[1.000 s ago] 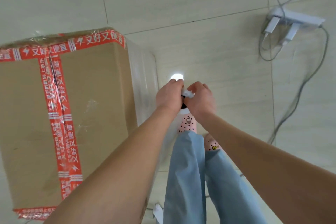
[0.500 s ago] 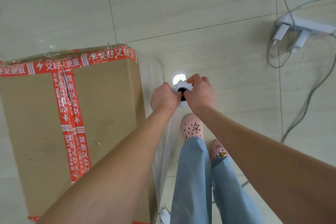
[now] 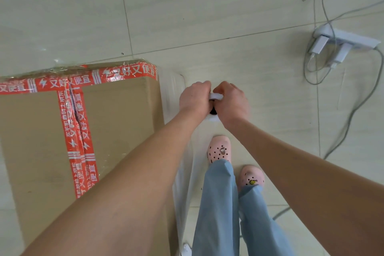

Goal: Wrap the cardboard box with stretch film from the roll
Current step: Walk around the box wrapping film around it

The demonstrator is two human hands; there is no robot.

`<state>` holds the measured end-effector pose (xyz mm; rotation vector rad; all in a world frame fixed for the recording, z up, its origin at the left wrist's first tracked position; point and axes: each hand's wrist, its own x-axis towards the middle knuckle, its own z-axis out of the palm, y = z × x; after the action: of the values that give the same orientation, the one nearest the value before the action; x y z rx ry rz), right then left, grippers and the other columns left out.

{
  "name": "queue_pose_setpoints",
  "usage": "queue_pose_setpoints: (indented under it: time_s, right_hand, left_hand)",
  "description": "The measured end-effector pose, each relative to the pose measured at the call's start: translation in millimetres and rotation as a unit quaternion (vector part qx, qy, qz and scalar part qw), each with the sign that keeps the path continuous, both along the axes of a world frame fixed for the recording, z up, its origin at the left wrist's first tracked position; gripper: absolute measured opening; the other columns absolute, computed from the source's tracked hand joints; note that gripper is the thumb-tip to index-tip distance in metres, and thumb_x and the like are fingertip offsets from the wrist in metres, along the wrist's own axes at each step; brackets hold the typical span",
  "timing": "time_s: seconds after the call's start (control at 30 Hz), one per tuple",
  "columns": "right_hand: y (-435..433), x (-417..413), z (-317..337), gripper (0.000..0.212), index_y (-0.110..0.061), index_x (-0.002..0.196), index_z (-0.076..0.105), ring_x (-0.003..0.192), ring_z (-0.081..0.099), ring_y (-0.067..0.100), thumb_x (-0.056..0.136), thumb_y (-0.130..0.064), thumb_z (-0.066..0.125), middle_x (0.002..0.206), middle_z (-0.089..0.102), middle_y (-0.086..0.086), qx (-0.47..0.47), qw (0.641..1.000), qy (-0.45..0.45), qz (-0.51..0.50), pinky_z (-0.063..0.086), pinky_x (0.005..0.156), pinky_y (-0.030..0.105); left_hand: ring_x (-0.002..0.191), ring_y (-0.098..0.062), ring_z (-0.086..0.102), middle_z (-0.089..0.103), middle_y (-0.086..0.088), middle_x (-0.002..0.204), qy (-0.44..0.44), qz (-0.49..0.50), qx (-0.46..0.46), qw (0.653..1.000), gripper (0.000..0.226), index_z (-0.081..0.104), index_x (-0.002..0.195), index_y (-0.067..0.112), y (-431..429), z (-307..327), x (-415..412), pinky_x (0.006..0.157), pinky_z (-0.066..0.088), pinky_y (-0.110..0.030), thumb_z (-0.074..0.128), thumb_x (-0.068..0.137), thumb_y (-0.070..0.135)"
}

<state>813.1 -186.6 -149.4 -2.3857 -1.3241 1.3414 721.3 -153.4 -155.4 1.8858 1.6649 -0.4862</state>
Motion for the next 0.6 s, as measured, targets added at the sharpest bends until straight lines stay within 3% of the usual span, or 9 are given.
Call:
queue_pose_setpoints:
  time_s: [0.1, 0.17, 0.23, 0.3, 0.43, 0.5, 0.6]
  right_hand:
    - [10, -1, -2, 0.032, -0.021, 0.115, 0.052, 0.104, 0.053, 0.025, 0.085, -0.011, 0.053, 0.118, 0.052, 0.0, -0.015, 1.0, -0.002, -0.024, 0.041, 0.071, 0.031]
    - [17, -2, 0, 0.036, -0.022, 0.119, 0.05, 0.096, 0.055, 0.024, 0.085, -0.017, 0.057, 0.121, 0.049, 0.001, -0.049, 0.996, 0.023, -0.075, 0.041, 0.07, 0.03]
    - [23, -3, 1, 0.035, -0.024, 0.118, 0.053, 0.087, 0.055, 0.023, 0.084, -0.015, 0.057, 0.12, 0.05, 0.002, -0.056, 0.991, 0.041, -0.11, 0.042, 0.068, 0.029]
    - [30, -2, 4, 0.035, -0.024, 0.116, 0.055, 0.087, 0.056, 0.024, 0.084, -0.013, 0.057, 0.12, 0.051, 0.002, -0.057, 0.992, 0.041, -0.107, 0.042, 0.067, 0.029]
    - [37, -1, 3, 0.034, -0.022, 0.116, 0.056, 0.083, 0.056, 0.022, 0.084, -0.01, 0.057, 0.119, 0.053, 0.003, -0.059, 0.994, 0.05, -0.079, 0.046, 0.066, 0.03]
    - [40, 0, 2, 0.034, -0.022, 0.117, 0.056, 0.078, 0.051, 0.019, 0.085, -0.012, 0.057, 0.117, 0.054, 0.003, -0.059, 0.996, 0.037, -0.053, 0.039, 0.065, 0.028]
    - [48, 2, 2, 0.033, -0.022, 0.117, 0.056, 0.081, 0.049, 0.02, 0.085, -0.014, 0.057, 0.114, 0.056, 0.003, -0.059, 0.997, 0.023, -0.039, 0.036, 0.068, 0.028]
  left_hand:
    - [0.076, -0.025, 0.053, 0.056, -0.003, 0.082, -0.001, 0.164, -0.028, 0.986, 0.013, 0.054, 0.087, 0.012, 6, -4, -9, 0.059, 0.037, -0.029, 0.058, 0.082, 0.024]
    - [0.078, -0.026, 0.062, 0.065, -0.004, 0.086, -0.01, 0.268, -0.068, 0.961, 0.027, 0.06, 0.089, 0.009, 9, -7, -15, 0.06, 0.043, -0.028, 0.06, 0.08, 0.035]
    - [0.077, -0.028, 0.068, 0.07, -0.009, 0.087, -0.035, 0.309, -0.117, 0.943, 0.035, 0.064, 0.088, 0.007, 10, -6, -15, 0.064, 0.053, -0.03, 0.058, 0.078, 0.04]
    - [0.079, -0.028, 0.065, 0.068, -0.007, 0.089, -0.032, 0.261, -0.13, 0.956, 0.031, 0.062, 0.092, 0.007, 12, 0, -12, 0.063, 0.05, -0.03, 0.057, 0.082, 0.035]
    - [0.091, -0.031, 0.059, 0.058, -0.009, 0.103, -0.017, 0.039, -0.031, 0.999, 0.024, 0.05, 0.108, 0.009, 25, 7, -8, 0.061, 0.038, -0.034, 0.056, 0.088, 0.02]
    - [0.089, -0.031, 0.06, 0.056, -0.008, 0.104, -0.009, -0.047, 0.001, 0.999, 0.022, 0.05, 0.109, 0.009, 34, 5, -4, 0.06, 0.036, -0.035, 0.054, 0.088, 0.014]
    - [0.087, -0.03, 0.059, 0.055, -0.008, 0.102, 0.007, -0.087, 0.01, 0.996, 0.02, 0.054, 0.106, 0.009, 48, 6, 0, 0.059, 0.035, -0.033, 0.052, 0.087, 0.009]
